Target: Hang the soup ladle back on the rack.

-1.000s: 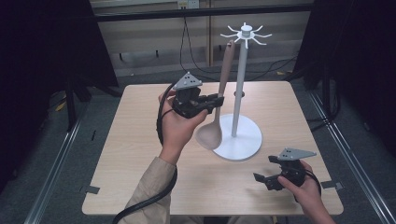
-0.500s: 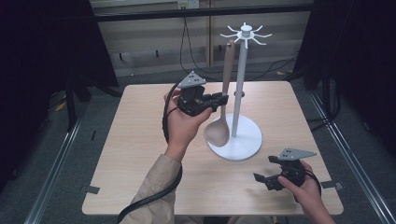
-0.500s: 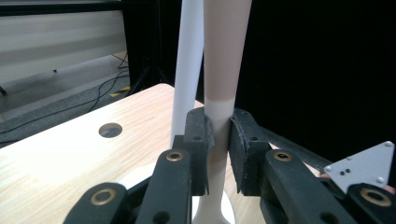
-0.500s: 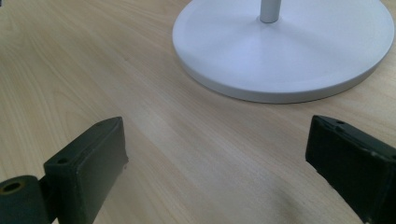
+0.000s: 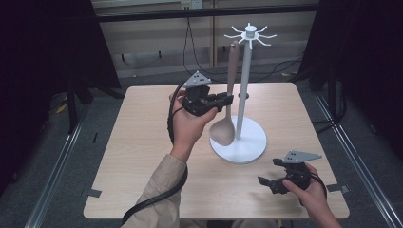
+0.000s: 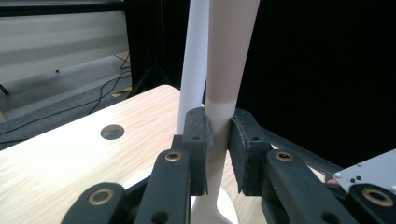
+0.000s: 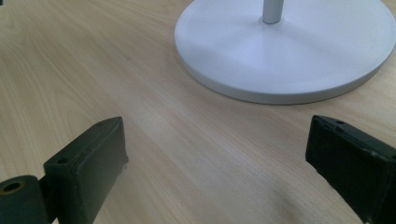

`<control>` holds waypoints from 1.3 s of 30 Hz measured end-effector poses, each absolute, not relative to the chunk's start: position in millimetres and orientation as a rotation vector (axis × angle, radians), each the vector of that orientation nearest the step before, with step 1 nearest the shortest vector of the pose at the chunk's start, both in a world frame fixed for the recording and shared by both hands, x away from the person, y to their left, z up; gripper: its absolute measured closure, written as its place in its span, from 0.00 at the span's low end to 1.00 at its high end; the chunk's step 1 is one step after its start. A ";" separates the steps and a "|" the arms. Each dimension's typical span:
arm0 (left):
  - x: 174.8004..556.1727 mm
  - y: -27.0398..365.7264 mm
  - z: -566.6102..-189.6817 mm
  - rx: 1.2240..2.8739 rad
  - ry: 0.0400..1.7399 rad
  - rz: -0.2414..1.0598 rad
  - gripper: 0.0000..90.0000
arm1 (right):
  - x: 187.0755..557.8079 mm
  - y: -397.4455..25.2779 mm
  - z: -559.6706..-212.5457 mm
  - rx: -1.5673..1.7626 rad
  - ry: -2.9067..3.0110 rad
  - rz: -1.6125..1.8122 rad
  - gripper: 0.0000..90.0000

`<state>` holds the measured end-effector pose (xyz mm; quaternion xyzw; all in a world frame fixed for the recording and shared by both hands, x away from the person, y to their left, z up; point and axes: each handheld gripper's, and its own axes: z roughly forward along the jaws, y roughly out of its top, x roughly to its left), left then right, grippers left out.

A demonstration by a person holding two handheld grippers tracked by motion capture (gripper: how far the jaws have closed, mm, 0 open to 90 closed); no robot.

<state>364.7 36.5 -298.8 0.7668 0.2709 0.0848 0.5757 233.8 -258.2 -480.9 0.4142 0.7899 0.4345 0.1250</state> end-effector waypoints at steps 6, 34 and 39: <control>365.7 36.8 -299.0 1.793 0.637 0.201 0.85 | 233.5 -259.1 -480.5 1.214 2.298 1.264 0.06; 359.0 61.5 -311.1 1.796 0.655 0.270 0.42 | 233.8 -258.1 -479.3 1.209 2.298 1.268 0.06; 353.5 67.4 -319.3 1.823 0.663 0.289 0.31 | 233.3 -257.4 -480.4 1.214 2.302 1.257 0.06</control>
